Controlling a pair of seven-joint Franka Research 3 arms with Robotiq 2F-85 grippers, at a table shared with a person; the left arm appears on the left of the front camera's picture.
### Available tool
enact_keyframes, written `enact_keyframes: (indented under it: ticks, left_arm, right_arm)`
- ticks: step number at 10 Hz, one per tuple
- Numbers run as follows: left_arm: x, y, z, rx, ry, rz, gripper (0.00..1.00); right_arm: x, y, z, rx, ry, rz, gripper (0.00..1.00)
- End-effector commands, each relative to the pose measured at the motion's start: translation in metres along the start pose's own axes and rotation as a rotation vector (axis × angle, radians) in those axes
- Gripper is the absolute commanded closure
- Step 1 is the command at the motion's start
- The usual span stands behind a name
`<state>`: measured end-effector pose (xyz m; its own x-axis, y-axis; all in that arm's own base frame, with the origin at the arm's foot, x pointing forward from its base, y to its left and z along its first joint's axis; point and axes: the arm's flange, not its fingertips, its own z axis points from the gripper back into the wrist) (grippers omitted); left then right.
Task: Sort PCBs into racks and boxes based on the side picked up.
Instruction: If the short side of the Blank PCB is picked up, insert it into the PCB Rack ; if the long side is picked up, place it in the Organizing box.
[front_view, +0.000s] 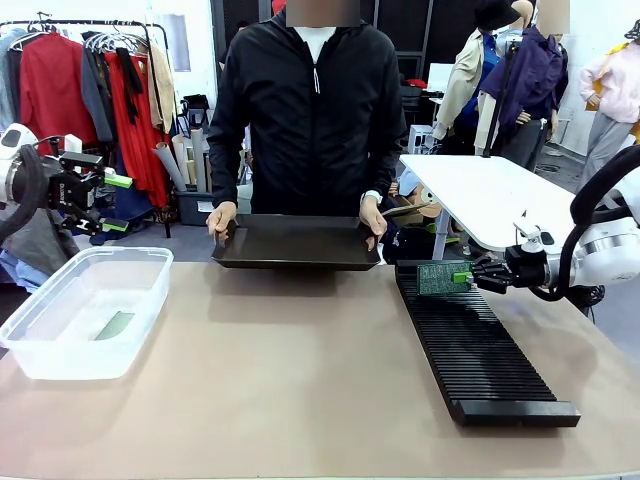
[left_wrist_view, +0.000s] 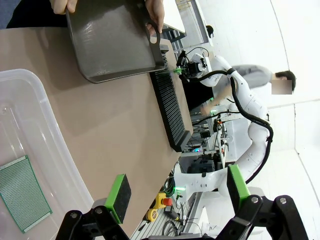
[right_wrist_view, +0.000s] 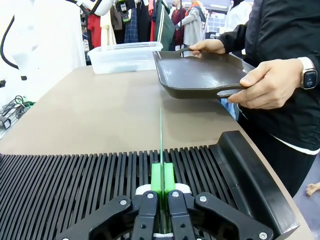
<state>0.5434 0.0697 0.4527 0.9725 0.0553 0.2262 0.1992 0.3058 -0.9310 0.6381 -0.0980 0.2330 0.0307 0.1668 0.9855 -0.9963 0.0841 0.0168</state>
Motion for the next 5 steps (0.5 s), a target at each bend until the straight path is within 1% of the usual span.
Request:
enact_keyframes:
  ticks: [1,5]
  left_arm:
    - [-0.0006,-0.0018,0.0009,0.007,-0.004,0.005,0.0]
    - [-0.0006,-0.0018,0.0009,0.007,-0.004,0.005,0.0]
  right_arm:
    - [-0.0029,-0.0021,-0.0019,0.032,0.031,0.023,1.0]
    - [-0.0048,-0.0005,-0.0017,0.043,0.028,0.028,1.0]
